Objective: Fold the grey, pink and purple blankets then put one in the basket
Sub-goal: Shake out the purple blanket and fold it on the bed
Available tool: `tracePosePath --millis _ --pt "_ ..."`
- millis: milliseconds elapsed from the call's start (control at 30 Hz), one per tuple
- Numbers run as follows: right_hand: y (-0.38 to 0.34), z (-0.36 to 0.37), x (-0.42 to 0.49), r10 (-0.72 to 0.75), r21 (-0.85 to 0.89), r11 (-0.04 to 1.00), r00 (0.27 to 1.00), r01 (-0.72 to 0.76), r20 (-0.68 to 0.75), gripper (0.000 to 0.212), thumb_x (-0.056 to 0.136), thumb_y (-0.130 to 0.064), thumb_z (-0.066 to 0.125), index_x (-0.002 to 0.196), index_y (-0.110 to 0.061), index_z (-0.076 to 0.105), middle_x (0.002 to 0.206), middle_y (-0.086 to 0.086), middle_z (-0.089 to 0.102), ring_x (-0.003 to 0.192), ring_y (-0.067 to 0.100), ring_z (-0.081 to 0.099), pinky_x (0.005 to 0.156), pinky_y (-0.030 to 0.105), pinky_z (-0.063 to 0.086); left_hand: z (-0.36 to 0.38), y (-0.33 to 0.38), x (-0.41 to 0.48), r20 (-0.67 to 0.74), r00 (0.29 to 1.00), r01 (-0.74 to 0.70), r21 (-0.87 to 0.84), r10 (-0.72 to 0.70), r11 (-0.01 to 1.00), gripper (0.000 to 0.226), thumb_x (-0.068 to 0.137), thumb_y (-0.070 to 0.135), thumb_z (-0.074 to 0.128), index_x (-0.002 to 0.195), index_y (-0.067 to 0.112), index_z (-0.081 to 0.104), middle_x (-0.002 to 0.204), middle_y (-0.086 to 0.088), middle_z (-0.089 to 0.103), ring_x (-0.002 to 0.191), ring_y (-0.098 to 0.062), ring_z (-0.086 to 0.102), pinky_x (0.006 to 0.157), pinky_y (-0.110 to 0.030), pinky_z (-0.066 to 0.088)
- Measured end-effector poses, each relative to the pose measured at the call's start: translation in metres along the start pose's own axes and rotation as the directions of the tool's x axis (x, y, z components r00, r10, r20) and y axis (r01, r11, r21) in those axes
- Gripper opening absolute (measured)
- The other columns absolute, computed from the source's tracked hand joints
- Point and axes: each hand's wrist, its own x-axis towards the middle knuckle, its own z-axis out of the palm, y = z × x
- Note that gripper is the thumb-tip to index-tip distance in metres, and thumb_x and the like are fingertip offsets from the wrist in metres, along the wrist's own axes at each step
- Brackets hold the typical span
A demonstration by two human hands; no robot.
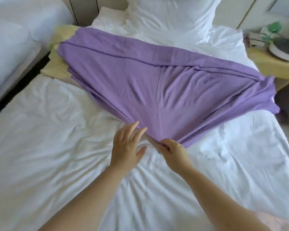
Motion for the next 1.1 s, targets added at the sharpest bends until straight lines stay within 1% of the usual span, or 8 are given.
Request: tracePosePath --millis 167,267,367,500,667,900,1000,1100 --pt "-0.097 -0.098 -0.055 -0.080 0.296 0.951 0.995 0.093 -0.055 0.030 0.090 -0.018 0.059 0.061 -0.020 0.054 0.056 -0.008 0.050 0.053 0.005 0.040 0.052 0.018 0.033 -0.121 0.050 0.040 -0.042 0.991 -0.129 -0.157 0.124 0.979 0.012 0.090 0.016 0.061 0.095 0.010 0.070 0.087 0.001 0.069 0.082 -0.021 0.066 0.104 -0.048 0.037" --pt "-0.149 -0.149 -0.089 -0.186 0.367 0.904 0.975 0.219 -0.124 0.030 0.092 -0.016 0.059 0.063 -0.018 0.054 0.054 -0.011 0.044 0.052 0.004 0.036 0.051 0.015 0.029 -0.192 0.088 0.047 -0.117 0.989 -0.120 -0.340 0.084 0.933 0.017 0.093 0.018 0.052 0.095 0.008 0.065 0.083 0.004 0.062 0.077 -0.018 0.058 0.077 -0.038 0.049" --pt "-0.188 -0.190 -0.126 -0.285 0.334 0.882 0.941 0.333 -0.183 0.020 0.092 -0.019 0.061 0.071 -0.015 0.060 0.053 -0.015 0.046 0.052 -0.001 0.038 0.052 0.011 0.030 -0.266 0.122 0.046 -0.209 0.974 -0.167 -0.423 0.083 0.891 0.018 0.092 0.024 0.050 0.090 0.012 0.062 0.076 0.013 0.057 0.070 -0.007 0.051 0.070 -0.026 0.044" --pt "-0.220 -0.222 -0.177 -0.393 0.161 0.889 0.895 0.428 -0.213 0.027 0.085 -0.026 0.070 0.074 -0.007 0.055 0.062 -0.008 0.036 0.054 0.002 0.031 0.051 0.017 0.027 -0.358 0.160 0.034 -0.256 0.946 -0.298 -0.444 0.199 0.845 0.013 0.093 0.015 0.056 0.086 0.008 0.063 0.073 0.001 0.061 0.069 -0.008 0.053 0.067 -0.017 0.040" --pt "-0.226 -0.244 -0.236 -0.288 0.121 0.934 0.908 0.336 -0.303 0.045 0.083 -0.029 0.072 0.064 -0.012 0.035 0.061 -0.007 0.027 0.055 0.007 0.025 0.049 0.022 0.021 -0.448 0.184 0.011 -0.324 0.936 -0.301 -0.539 0.136 0.787 0.016 0.095 0.018 0.054 0.082 0.019 0.063 0.069 0.005 0.057 0.063 0.001 0.045 0.061 -0.010 0.035" --pt "-0.276 -0.271 -0.291 -0.166 0.307 0.879 0.836 0.366 -0.524 0.032 0.089 -0.026 0.060 0.069 -0.005 0.045 0.064 -0.001 0.036 0.061 0.011 0.033 0.055 0.026 0.025 -0.488 0.187 -0.024 0.109 0.963 -0.162 -0.499 0.247 0.851 0.026 0.077 0.047 0.070 0.080 0.022 0.066 0.071 0.016 0.061 0.069 0.003 0.053 0.067 -0.013 0.038" --pt "-0.307 -0.276 -0.309 -0.165 0.312 0.873 0.828 0.376 -0.536 0.018 0.084 -0.023 0.056 0.081 -0.006 0.060 0.067 -0.002 0.050 0.061 0.010 0.045 0.057 0.026 0.035 -0.482 0.185 -0.039 0.199 0.935 -0.187 -0.429 0.294 0.884 0.052 0.078 0.048 0.069 0.074 -0.001 0.053 0.062 0.001 0.039 0.058 -0.010 0.035 0.057 -0.024 0.027" --pt "-0.327 -0.270 -0.319 -0.151 0.315 0.874 0.823 0.370 -0.548 0.013 0.083 -0.021 0.056 0.076 -0.011 0.062 0.061 -0.011 0.051 0.056 0.005 0.045 0.051 0.018 0.035 -0.481 0.189 -0.046 0.165 0.961 -0.123 -0.459 0.220 0.880 0.044 0.087 0.042 0.064 0.076 0.000 0.056 0.060 0.006 0.043 0.055 -0.007 0.038 0.052 -0.021 0.030"
